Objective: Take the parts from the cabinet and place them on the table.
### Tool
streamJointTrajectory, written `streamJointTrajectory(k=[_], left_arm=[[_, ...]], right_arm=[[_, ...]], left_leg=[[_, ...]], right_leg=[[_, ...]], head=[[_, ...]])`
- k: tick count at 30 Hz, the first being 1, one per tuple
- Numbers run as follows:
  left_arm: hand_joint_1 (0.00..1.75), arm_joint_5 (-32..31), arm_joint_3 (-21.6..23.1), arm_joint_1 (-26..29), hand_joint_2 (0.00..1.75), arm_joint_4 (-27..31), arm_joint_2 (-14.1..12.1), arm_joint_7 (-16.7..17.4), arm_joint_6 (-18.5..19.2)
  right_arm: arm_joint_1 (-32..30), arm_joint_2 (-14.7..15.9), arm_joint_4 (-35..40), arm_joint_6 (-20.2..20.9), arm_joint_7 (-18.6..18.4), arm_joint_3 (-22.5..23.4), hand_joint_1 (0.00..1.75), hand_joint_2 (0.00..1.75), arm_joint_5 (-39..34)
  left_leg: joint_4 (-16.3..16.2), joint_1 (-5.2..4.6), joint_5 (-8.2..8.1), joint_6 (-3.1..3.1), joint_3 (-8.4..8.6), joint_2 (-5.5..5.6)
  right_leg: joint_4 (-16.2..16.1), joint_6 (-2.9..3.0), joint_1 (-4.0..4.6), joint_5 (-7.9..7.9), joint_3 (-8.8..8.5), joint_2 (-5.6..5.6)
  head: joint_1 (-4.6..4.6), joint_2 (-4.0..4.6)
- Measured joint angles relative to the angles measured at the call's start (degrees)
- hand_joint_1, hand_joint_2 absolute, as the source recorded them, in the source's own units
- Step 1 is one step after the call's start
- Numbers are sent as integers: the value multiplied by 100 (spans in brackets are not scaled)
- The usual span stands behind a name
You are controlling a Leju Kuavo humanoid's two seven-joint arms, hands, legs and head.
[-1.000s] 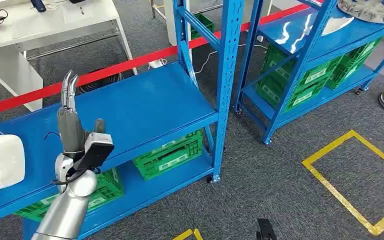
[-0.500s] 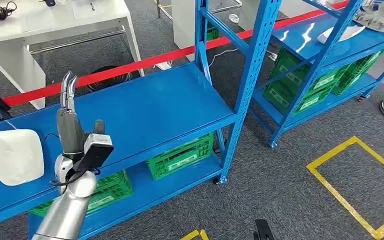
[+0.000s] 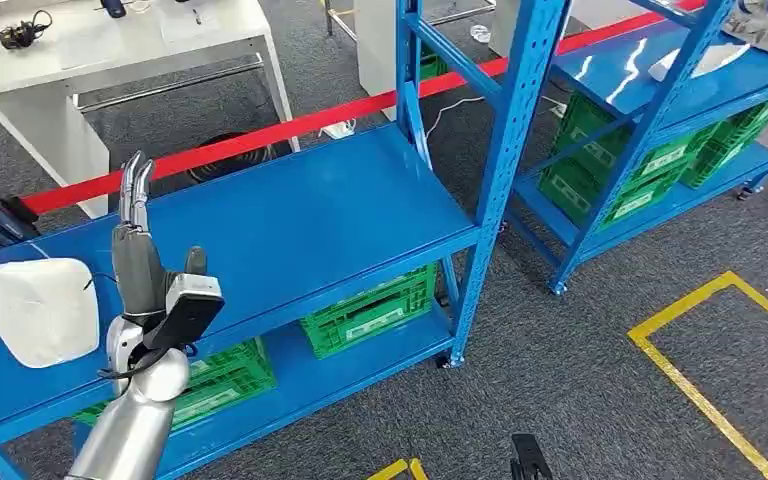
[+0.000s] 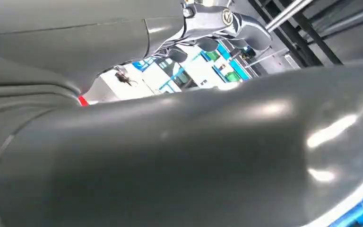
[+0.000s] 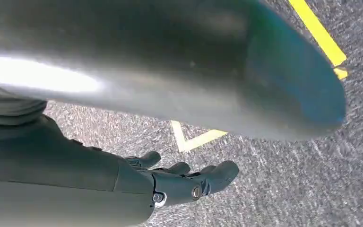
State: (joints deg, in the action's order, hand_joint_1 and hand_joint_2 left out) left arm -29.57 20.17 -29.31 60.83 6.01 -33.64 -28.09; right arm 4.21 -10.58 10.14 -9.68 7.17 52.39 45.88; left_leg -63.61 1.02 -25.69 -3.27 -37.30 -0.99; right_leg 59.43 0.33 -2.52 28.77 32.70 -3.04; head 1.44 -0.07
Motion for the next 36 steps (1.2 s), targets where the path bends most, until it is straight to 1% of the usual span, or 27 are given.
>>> streamJointTrajectory(k=[1, 2, 3, 6, 7, 9, 11, 12, 13, 14, 15, 16, 17, 19, 21, 22, 23, 24, 25, 27, 28, 29, 31, 32, 34, 35, 36], left_arm=[[0, -13, 0, -11, 0, 0, 0, 2, 4], [0, -33, 2, -38, 0, 0, 10, 4, 15], [0, -64, 4, -52, 0, 0, 20, 4, 35], [0, -99, 4, -53, 0, -26, 2, 55, 184], [0, -136, 4, -54, 0, -26, 2, 55, 212], [0, -245, 9, -94, 0, -55, 2, 57, 214], [0, -308, 15, -78, 0, -118, 7, 55, 184], [0, -317, 15, -68, 0, -155, 5, 55, 164], [0, -328, 15, -63, 0, -177, 4, 55, 144], [0, -339, 15, -67, 0, -197, 4, 52, 118], [0, -346, 15, -72, 0, -205, 7, 52, 114], [0, -352, 15, -77, 0, -212, 9, 52, 111], [0, -354, 15, -80, 0, -223, 18, 52, 107], [0, -357, 15, -78, 0, -245, 20, 50, 103], [0, -357, 15, -78, 0, -258, 9, 52, 98], [0, -357, 15, -69, 0, -256, -4, 52, 85], [0, -354, 15, -76, 175, -254, -7, 50, 70], [0, -352, 15, -84, 175, -254, -7, 55, 66], [0, -352, 17, -69, 175, -251, -7, 63, 66], [0, -378, 17, -1, 175, -251, -11, 131, 66], [0, -398, 17, 23, 0, -251, -17, 164, 66], [0, -431, 17, 26, 0, -251, -22, 190, 64], [0, -479, 15, 19, 0, -245, -53, 236, 35], [0, -490, 13, 17, 0, -240, -91, 269, -4], [0, -538, -4, 20, 0, -238, -142, 315, -66], [0, -542, -9, 30, 0, -240, -177, 328, -77], [0, -542, -11, 34, 0, -240, -208, 352, -85]], right_arm=[[0, 0, 0, -9, -7, 0, 0, 0, 18], [3, 0, 0, -26, -11, 0, 0, 0, 29], [2, 0, 0, -53, -13, 0, 0, 0, 37], [9, 0, 0, -70, -37, -4, 0, 0, 136], [15, 2, 2, -66, -28, -13, 0, 0, 164], [9, 11, 2, -59, -20, -15, 0, 0, 188], [-8, 13, 2, -53, 28, -15, 0, 0, 199], [-15, 18, 2, -48, 53, -15, 0, 0, 212], [-20, 31, 2, -46, 87, -15, 0, 0, 225], [-20, 37, 2, -46, 107, -15, 0, 0, 232], [-15, 46, 2, -35, 109, -17, 0, 0, 234], [-14, 55, 2, -29, 109, -17, 0, 0, 236], [-15, 66, 2, -15, 107, -17, 0, 0, 241], [-13, 66, 2, 9, 109, -17, 0, 0, 247], [-3, 66, 2, 15, 109, -20, 0, 0, 249], [2, 52, 2, 17, 109, -26, 0, 0, 289], [-1, 63, 9, 15, 112, -42, 0, 0, 335], [-7, 68, 11, 15, 118, -63, 0, 0, 341], [-12, 70, 11, 15, 129, -66, 0, 0, 341], [-16, 74, 11, 39, 86, -74, 0, 0, 374], [-23, 77, 11, 57, 65, -87, 0, 0, 389], [-27, 77, 11, 80, 68, -118, 0, 0, 404], [-21, 77, 11, 190, 94, -157, 0, 0, 475], [-19, 77, 11, 264, 107, -175, 0, 0, 527], [-13, 77, 11, 350, 90, -245, 0, 0, 608], [-17, 83, 11, 361, 90, -278, 0, 0, 625], [-19, 83, 11, 361, 85, -300, 0, 0, 638]], left_leg=[[396, 4, 78, -13, 202, -208], [480, -83, -13, 39, 237, -241], [464, -74, 3, 132, 223, -173], [463, -94, 11, 271, 189, -1], [496, -59, 36, 327, 213, 51], [496, -72, 35, 403, 208, 132], [489, -115, 25, 441, 206, 247], [478, -141, 20, 451, 206, 309], [465, -159, 13, 461, 207, 371], [448, -174, 8, 467, 209, 448], [433, -182, 2, 461, 212, 523], [415, -183, -6, 450, 213, 585], [402, -199, -15, 436, 196, 631], [402, -199, -9, 388, 163, 731], [432, -185, 9, 327, 160, 819], [409, -202, -15, 304, 135, 780], [277, -237, -110, 251, 95, 495], [-28, -210, -296, 199, -49, 300], [-509, -169, -531, 153, -279, 194], [-1279, -99, -785, 89, -674, 152], [-1289, -71, -716, 68, -694, 146], [-1047, -48, -528, 56, -575, 137], [-46, -37, -39, 54, -42, 96], [406, -41, 45, 75, 186, 22], [493, -85, 7, 153, 252, 41], [500, -69, 24, 143, 248, 47], [501, -84, 25, 152, 245, 62]], right_leg=[[0, -49, 1, 16, -25, -33], [8, -114, 29, 40, -27, -63], [-8, -160, 41, 34, -33, -103], [-71, -281, 23, 44, -107, -254], [-11, -316, -6, 101, -87, -122], [610, -273, 20, 473, 206, 177], [1556, -239, 93, 824, 705, 261], [1777, -215, 119, 836, 852, 265], [1728, -179, 143, 721, 870, 271], [1388, -130, 172, 461, 752, 293], [874, -79, 192, 165, 537, 352], [335, -34, 200, -88, 298, 507], [138, -10, 202, -17, 216, 720], [85, -19, 212, -49, 185, 588], [70, 34, 215, -60, 165, 502], [21, 74, 155, -87, 132, 420], [2, 89, 160, -86, 104, 401], [-2, 113, 159, -74, 86, 358], [-2, 126, 160, -62, 75, 309], [-1, 126, 146, -44, 70, 228], [-1, 114, 137, -37, 64, 204], [1, 98, 128, -26, 54, 179], [1, 55, 103, 2, 3, 150], [1, 23, 102, 21, -17, 146], [15, -47, 143, 39, -6, 143], [13, 38, 152, 40, -10, 149], [2, 39, 147, 35, -16, 134]], head=[[-4, 0], [-39, 0], [-26, 0], [-28, 0], [-4, 0], [22, 0], [37, 0], [37, 0], [35, 0], [37, 0], [37, 0], [37, 0], [31, 0], [31, 0], [35, 0], [37, 0], [33, 0], [-31, 0], [-24, 0], [-31, 0], [-33, 0], [-31, 0], [-33, 0], [-33, 0], [-28, 0], [-33, 0], [-31, 0]])
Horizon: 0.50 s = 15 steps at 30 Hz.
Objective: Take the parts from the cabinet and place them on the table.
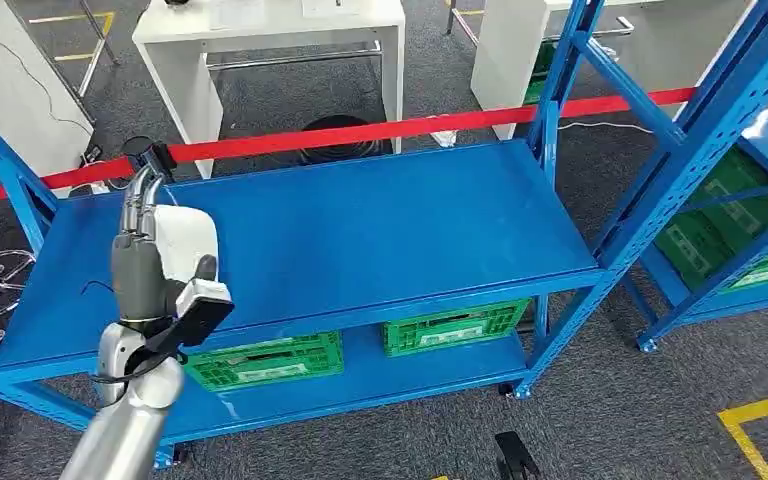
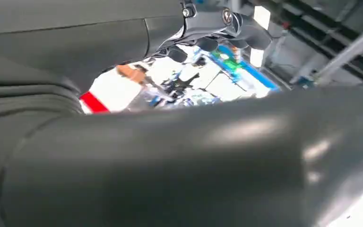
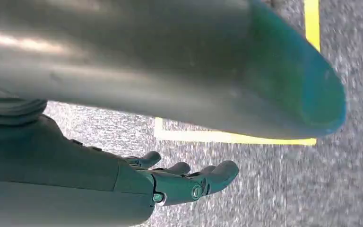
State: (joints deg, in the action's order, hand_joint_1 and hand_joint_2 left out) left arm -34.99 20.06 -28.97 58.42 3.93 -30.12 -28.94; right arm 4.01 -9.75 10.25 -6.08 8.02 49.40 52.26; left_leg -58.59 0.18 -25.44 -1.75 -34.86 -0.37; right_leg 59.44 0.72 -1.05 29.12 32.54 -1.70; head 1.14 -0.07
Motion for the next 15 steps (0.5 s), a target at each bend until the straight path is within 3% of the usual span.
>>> streamJointTrajectory(k=[8, 9, 15], left_arm=[[0, -72, -7, 2, 0, 2, -85, 48, -26], [0, -94, -11, 3, 175, 2, -105, 72, -20], [0, -481, -103, 212, 175, 178, -273, 326, 17]], right_arm=[[20, 7, 0, 50, -13, -125, 0, 0, 77], [23, 9, 0, 105, 0, -146, 0, 0, 114], [74, 61, 0, 326, 33, -397, 0, 0, 487]], left_leg=[[-4, -14, -24, 104, 0, 21], [-4, -17, -24, 105, 0, 22], [-4, -21, -25, 110, 11, 20]], right_leg=[[-116, -119, -8, -40, -72, -20], [-118, -136, -11, -41, -72, -20], [-120, -165, -15, -44, -73, -18]], head=[[2, 0], [2, 0], [-2, 0]])
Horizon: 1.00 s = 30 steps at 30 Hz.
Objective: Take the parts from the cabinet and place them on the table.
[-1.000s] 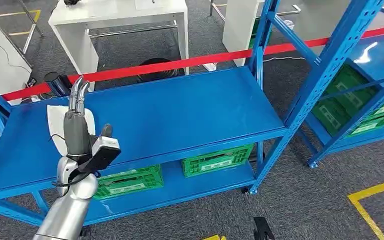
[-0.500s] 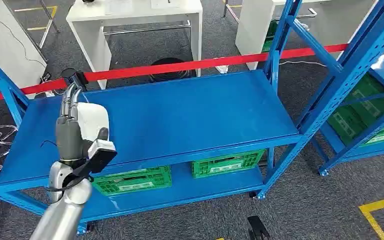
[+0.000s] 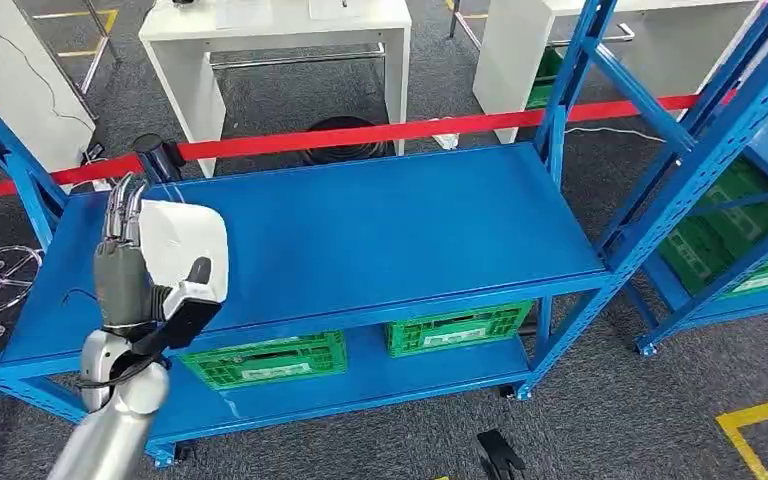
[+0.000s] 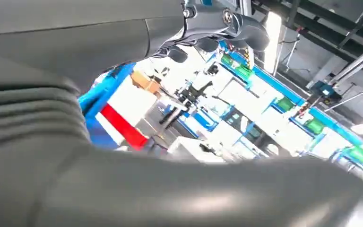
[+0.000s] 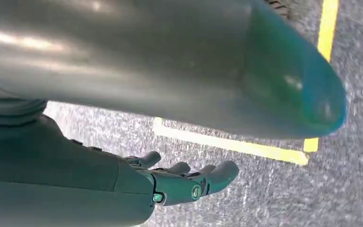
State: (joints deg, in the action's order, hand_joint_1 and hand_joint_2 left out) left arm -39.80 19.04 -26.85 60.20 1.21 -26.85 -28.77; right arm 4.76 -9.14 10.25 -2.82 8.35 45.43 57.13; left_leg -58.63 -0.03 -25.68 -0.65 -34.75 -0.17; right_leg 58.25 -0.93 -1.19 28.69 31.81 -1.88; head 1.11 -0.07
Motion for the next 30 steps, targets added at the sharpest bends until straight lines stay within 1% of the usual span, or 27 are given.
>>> streamJointTrajectory(k=[2, 6, 8, 13, 23, 24, 30], left_arm=[[0, -357, -2, 196, 175, 251, -53, 124, 130], [0, -590, -4, 276, 175, 480, -116, 183, 307], [0, -601, -11, 269, 175, 489, -149, 167, 326], [0, -546, -37, 230, 175, 456, -263, -38, 398], [0, -531, -39, 165, 175, 384, -346, -106, 414], [0, -516, -39, 143, 0, 364, -348, -148, 429], [0, -435, -35, -95, 0, 50, -365, -263, 385]], right_arm=[[28, 44, 2, 4, 9, -84, 0, 0, 101], [129, 144, 15, -186, 118, -215, 0, 0, 191], [162, 179, 17, -240, 151, -281, 0, 0, 206], [191, 214, 15, -251, 151, -324, 0, 0, 212], [192, 221, 15, -256, 123, -333, 0, 0, 190], [192, 221, 15, -260, 112, -333, 0, 0, 153], [187, 216, 15, -264, 188, -333, 0, 0, 86]], left_leg=[[1, 2, 1, -1, 1, -1], [4, 4, 3, -4, 3, 0], [5, 4, 3, -4, 5, -1], [5, 5, 4, -4, 6, 0], [5, 5, 4, -4, 6, -1], [5, 5, 4, -4, 5, -1], [6, 5, 4, -5, 7, -2]], right_leg=[[0, -1, 2, 1, 1, 0], [2, -2, 4, 2, 1, 0], [3, -2, 4, 2, 0, 0], [5, -2, 5, 2, 1, 0], [5, -1, 4, 3, 2, 0], [5, -1, 3, 3, 2, 0], [6, -1, 4, 3, 2, 3]], head=[[2, 0], [2, 0], [2, 0], [2, 0], [2, 0], [2, 0], [2, 0]])
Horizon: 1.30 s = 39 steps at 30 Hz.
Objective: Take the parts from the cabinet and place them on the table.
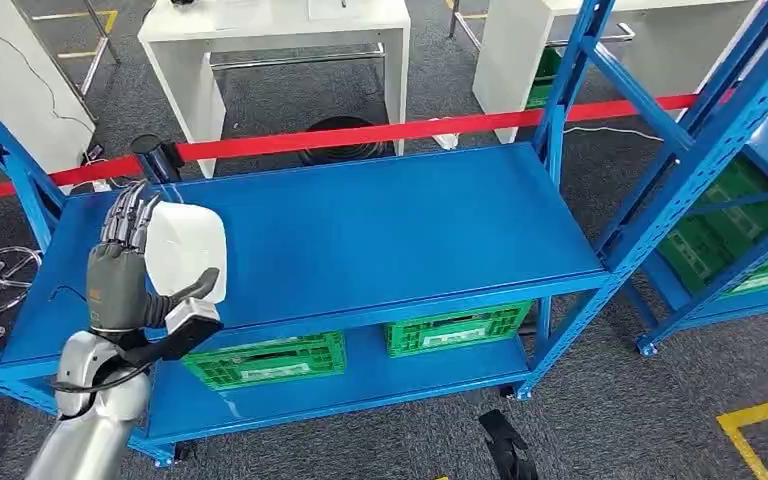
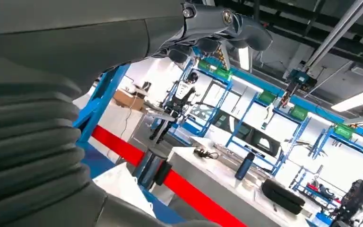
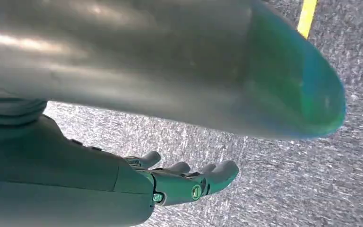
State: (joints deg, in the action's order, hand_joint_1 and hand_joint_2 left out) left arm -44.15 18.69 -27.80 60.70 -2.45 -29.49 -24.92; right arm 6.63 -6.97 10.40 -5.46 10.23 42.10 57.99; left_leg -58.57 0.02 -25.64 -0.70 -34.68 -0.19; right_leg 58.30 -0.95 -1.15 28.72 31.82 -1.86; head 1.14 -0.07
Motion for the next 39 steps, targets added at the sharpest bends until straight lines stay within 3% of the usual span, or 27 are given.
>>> streamJointTrajectory(k=[39], left_arm=[[0, 0, 0, -32, 0, -275, -68, -20, -26]], right_arm=[[0, -24, 0, -2, -4, 0, 0, 0, 13]], left_leg=[[0, 0, 0, 0, 0, 1]], right_leg=[[0, 1, 0, 1, 1, -1]], head=[[0, 0]])
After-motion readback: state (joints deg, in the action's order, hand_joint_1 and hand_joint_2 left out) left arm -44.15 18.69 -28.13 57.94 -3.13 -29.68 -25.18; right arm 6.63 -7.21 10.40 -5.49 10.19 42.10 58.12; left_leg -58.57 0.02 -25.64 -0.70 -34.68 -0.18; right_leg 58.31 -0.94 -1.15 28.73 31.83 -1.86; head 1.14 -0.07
